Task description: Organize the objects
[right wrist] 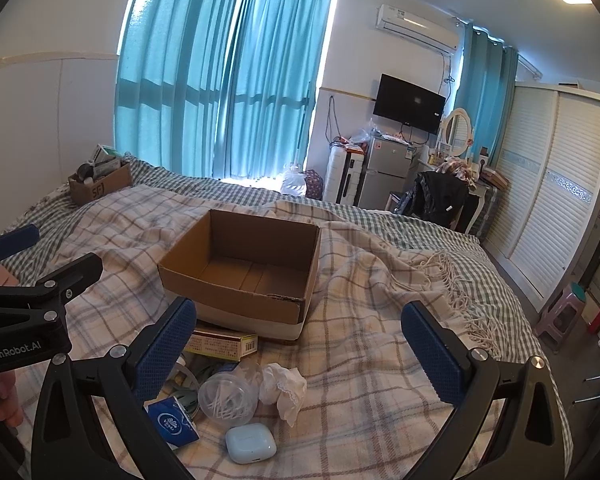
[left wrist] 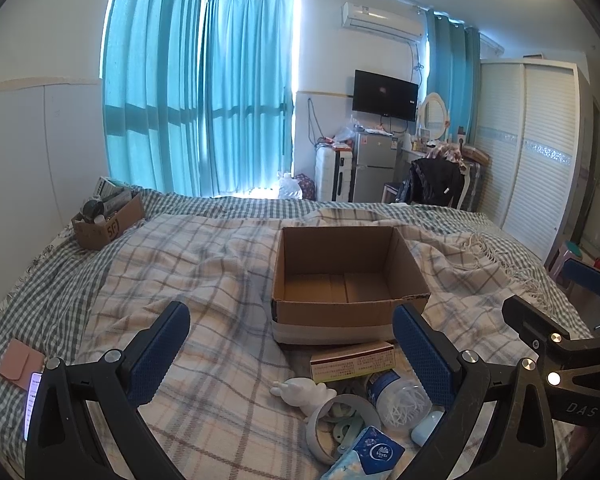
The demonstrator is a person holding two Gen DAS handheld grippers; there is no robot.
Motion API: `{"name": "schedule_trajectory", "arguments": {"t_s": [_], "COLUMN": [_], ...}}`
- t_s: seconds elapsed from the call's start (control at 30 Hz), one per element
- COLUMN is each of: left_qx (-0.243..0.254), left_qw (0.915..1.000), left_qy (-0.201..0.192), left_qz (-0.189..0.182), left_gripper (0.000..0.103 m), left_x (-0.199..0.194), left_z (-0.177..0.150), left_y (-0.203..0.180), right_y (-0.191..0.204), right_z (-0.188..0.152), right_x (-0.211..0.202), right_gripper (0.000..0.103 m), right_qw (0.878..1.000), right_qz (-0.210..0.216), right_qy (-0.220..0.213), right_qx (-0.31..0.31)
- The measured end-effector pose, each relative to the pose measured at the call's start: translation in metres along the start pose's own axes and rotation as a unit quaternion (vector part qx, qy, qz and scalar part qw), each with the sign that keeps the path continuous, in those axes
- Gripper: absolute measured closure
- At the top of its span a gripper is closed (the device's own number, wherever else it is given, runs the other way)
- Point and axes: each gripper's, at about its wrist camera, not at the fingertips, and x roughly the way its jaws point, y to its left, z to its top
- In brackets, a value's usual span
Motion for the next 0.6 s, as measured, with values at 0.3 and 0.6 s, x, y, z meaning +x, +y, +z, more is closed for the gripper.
{"name": "schedule_trajectory", "arguments": {"t_s": [0.3, 0.6], "left_qx": [0.0, -0.003], "left_qw": [1.0, 0.9999], "left_qy": [0.006, 0.011], "left_qz": [0.0, -0.004], "left_gripper": [0.0, 0.0], "left_x": [0.0013, 0.0022], "left_z": [-0.0014, -0.0018], "left_y": [-0.0007, 0.0001], "right_y": [0.0002, 0.0016], "right_z": [-0.0006, -0.0006], "right_x": [-0.0011, -0.0031], "right_gripper": [0.0, 0.0], "right_qw": [1.0, 1.0], "right_qz": [0.001, 0.004], "right_qy": [0.001, 0.003], "right_qx": [-0.001, -0.003]}}
